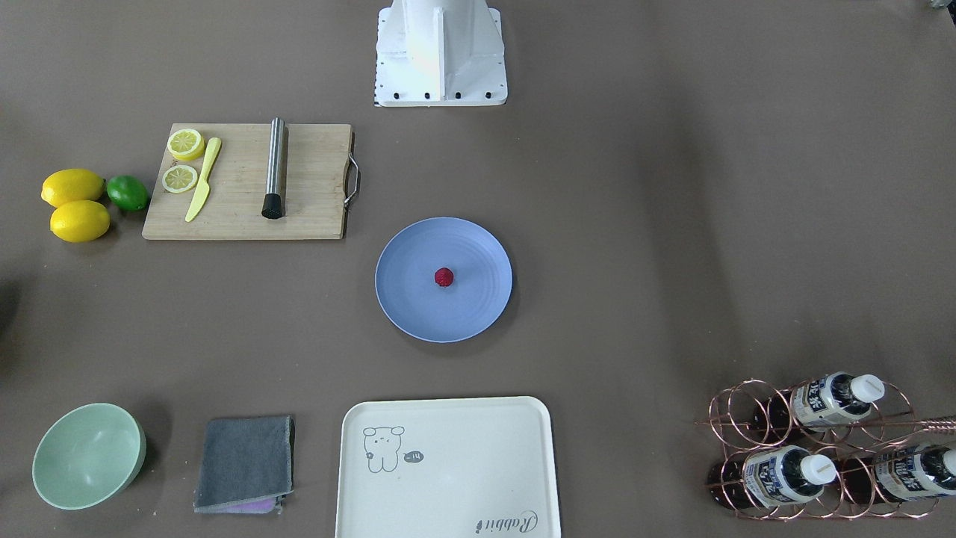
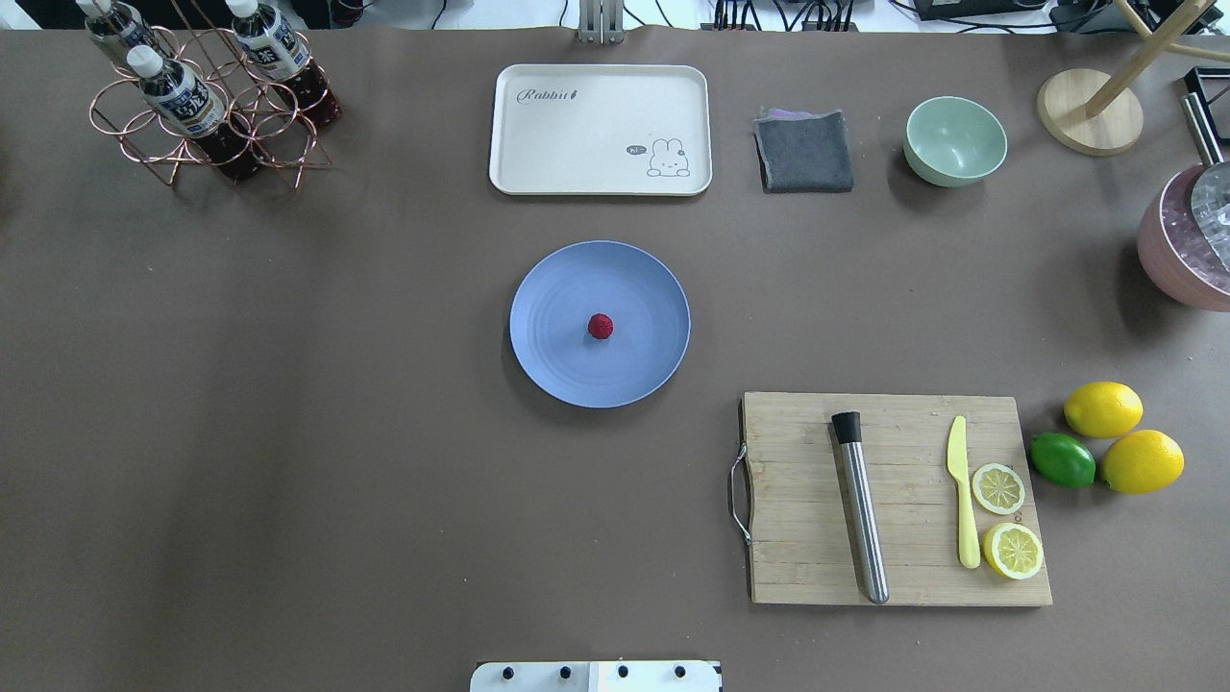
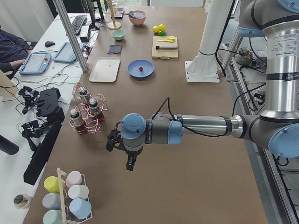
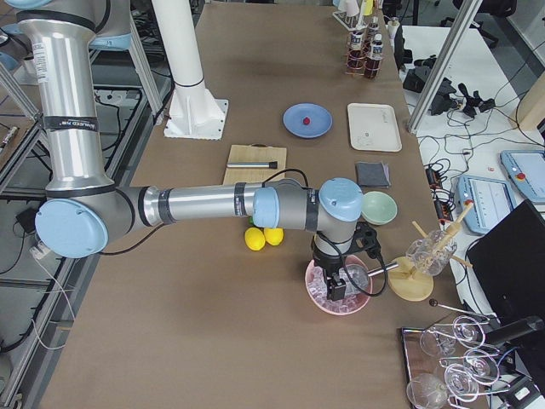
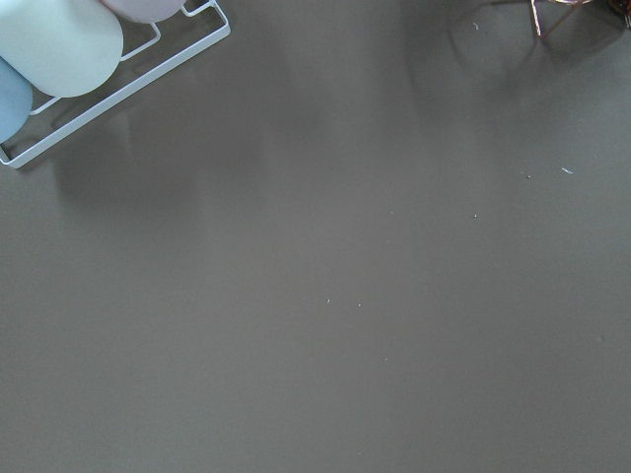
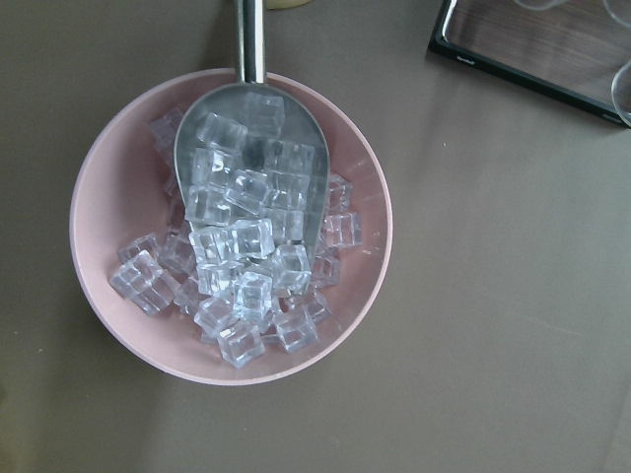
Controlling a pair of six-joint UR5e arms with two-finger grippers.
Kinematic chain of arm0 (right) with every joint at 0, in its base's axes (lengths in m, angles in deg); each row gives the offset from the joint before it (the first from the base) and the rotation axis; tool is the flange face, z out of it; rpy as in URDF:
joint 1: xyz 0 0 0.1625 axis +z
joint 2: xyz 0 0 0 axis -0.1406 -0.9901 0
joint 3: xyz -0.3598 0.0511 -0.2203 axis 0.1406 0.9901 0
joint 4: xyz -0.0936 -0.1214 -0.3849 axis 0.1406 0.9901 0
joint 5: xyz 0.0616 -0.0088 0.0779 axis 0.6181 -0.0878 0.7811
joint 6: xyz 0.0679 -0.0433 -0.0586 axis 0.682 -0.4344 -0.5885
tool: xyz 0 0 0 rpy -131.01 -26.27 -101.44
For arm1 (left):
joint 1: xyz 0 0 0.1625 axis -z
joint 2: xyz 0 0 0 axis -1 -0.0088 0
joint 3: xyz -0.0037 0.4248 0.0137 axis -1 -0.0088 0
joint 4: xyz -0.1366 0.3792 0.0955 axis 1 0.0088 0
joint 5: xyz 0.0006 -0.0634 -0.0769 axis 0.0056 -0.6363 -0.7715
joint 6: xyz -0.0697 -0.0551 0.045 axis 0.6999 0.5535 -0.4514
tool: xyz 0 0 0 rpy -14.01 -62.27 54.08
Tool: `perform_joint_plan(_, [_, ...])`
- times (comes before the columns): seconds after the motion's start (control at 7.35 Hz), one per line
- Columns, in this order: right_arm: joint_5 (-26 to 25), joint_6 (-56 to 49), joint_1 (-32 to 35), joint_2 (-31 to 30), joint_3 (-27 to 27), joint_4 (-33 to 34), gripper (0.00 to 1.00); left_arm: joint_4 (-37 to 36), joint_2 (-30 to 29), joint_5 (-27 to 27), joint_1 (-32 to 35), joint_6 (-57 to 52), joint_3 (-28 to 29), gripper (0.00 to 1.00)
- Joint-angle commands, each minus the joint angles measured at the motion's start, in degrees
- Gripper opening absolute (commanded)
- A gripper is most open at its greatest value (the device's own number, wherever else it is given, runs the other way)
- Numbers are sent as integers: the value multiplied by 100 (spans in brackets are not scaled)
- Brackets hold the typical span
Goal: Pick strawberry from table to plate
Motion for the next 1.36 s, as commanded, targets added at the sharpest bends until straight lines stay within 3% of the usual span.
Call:
perform_joint_plan(0.0, [-25,-91,171,-77,-18,155,100,1,2,22,0,17,152,98])
perform_joint_plan(0.68, [45,-29,171,-323,-18,67,100,-34,37,23,17,35,117,98])
perform_joint_plan(0.95, [54,-20,171,-560,17,-397,100,-34,46,-4,35,35,99,98])
perform_joint_plan(1.22, [63,-29,171,-605,26,-435,100,-25,37,-4,35,26,99,98])
